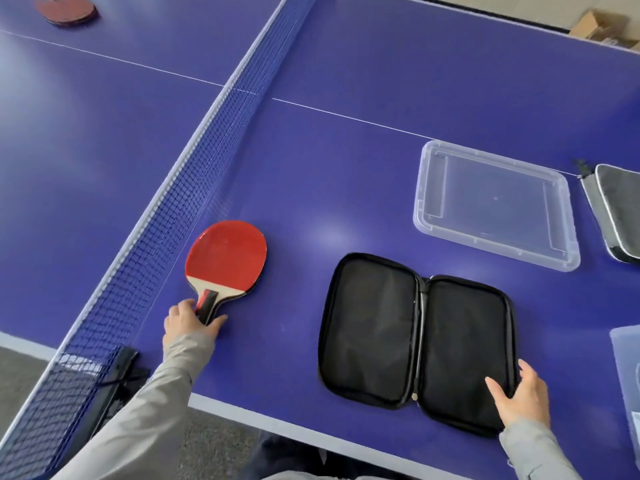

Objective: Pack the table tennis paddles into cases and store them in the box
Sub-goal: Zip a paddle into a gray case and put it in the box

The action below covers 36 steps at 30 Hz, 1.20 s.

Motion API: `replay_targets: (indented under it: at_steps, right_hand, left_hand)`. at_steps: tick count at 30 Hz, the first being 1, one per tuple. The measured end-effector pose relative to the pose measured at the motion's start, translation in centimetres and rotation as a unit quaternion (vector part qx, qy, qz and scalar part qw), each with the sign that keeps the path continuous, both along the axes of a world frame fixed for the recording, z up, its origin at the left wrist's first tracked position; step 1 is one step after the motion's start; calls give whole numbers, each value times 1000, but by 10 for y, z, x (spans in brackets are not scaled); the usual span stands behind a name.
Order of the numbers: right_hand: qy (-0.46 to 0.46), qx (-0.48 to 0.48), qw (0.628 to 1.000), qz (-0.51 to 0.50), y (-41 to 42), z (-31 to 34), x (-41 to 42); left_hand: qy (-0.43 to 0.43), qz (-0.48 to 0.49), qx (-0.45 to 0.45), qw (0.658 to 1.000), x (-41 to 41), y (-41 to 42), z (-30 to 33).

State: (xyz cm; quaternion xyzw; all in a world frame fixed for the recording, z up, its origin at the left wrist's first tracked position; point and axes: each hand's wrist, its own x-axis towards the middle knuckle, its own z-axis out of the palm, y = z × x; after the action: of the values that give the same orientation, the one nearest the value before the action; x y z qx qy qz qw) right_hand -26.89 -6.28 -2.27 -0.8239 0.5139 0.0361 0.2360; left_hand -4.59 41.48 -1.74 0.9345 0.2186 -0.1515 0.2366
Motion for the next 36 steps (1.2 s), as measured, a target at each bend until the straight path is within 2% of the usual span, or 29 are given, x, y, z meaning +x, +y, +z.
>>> replay_targets:
  at_steps: [6,13,24,30,36]
  right_hand:
    - [54,-21,998,-13,9,9,2]
    - [106,-21,994,-7,18,17,5]
    - [101,-21,994,31,5,17,1]
    - [104,-19,989,101,-18,14,-10]
    - [114,-33,967,225,-40,9,-26]
  left_hand:
    - [-3,-3,-35,999,6,6,-10]
    - [-31,4,-32,999,4,2,-18]
    - [-66,14,-37,997,-5,-20,-4]
    - [-82,0,-67,994,-35,-83,14]
    - [-75,-2,-116,990,-91,-199,25]
